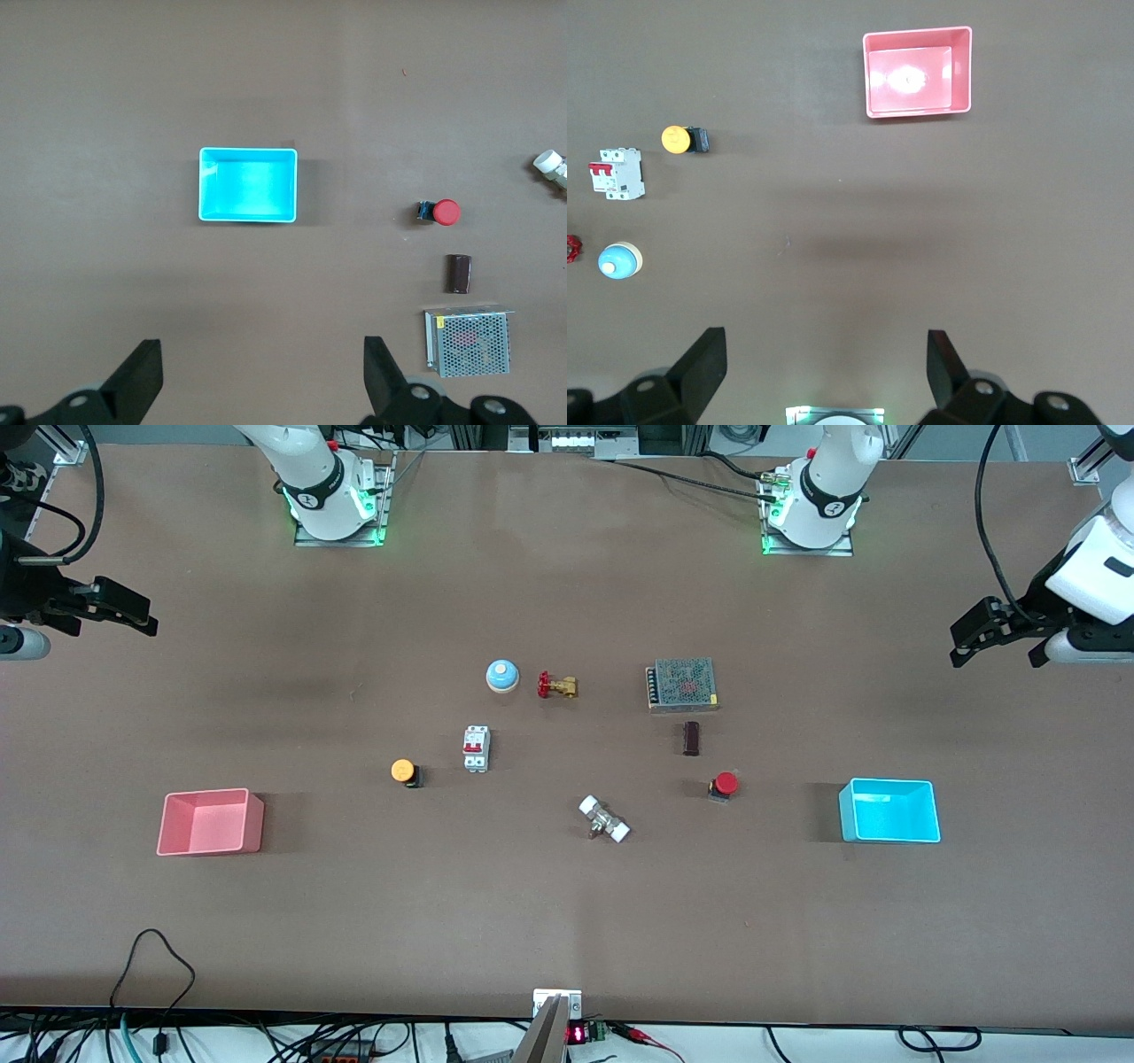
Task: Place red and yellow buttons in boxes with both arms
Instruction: 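Reach the right gripper to the yellow button while the left gripper reaches the red button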
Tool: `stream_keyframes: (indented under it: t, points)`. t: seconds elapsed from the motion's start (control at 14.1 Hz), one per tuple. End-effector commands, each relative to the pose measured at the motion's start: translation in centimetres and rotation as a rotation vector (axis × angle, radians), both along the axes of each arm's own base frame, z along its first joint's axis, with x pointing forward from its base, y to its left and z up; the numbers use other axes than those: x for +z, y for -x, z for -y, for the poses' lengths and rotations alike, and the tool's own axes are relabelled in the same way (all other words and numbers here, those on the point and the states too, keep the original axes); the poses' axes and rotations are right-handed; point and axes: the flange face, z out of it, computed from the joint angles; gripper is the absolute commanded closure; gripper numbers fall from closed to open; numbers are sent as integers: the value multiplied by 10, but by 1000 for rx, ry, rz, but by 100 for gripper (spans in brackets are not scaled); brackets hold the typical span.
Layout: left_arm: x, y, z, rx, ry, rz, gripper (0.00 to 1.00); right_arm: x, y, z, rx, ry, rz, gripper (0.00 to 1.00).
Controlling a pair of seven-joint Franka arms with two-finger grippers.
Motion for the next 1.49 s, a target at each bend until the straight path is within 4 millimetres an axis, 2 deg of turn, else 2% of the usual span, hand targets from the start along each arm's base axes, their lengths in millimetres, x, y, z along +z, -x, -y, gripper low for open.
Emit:
stream_keyframes:
  t: [0.0,0.14,0.35,0.43,0.5,0.64,0.78,0.85,1.06,1.28,1.42]
  points:
    - [1,0,3,5,-3,0,0,2,10,3,11,-5,-3,0]
    - [1,2,3,-3,-4,-11,0,3,9,4,9,-5,7,0]
    - [-3,0,5,2,-3,-17,0,-9,-2,-3,22,-2,14,0]
    - [-10,-4,9,0,-3,-28,0,-24,-12,-12,39,3,7,0]
    - [-20,-8,21,-2,-1,-44,0,-38,-21,-25,60,1,0,0]
    - [-43,-24,35,28,29,-41,0,-76,-45,-47,83,0,-3,0]
    - [-78,-43,66,63,44,-38,0,-117,-63,-91,135,-34,-6,0]
    - [-91,-51,73,89,51,-33,0,-136,-70,-112,157,-53,0,0]
    - [-138,-67,101,133,74,-46,0,-175,-84,-163,218,-59,44,0]
    - [-184,-83,127,172,103,-33,0,-221,-88,-210,173,-48,52,0]
    - [-220,-89,149,195,117,-29,0,-249,-90,-224,175,-47,48,0]
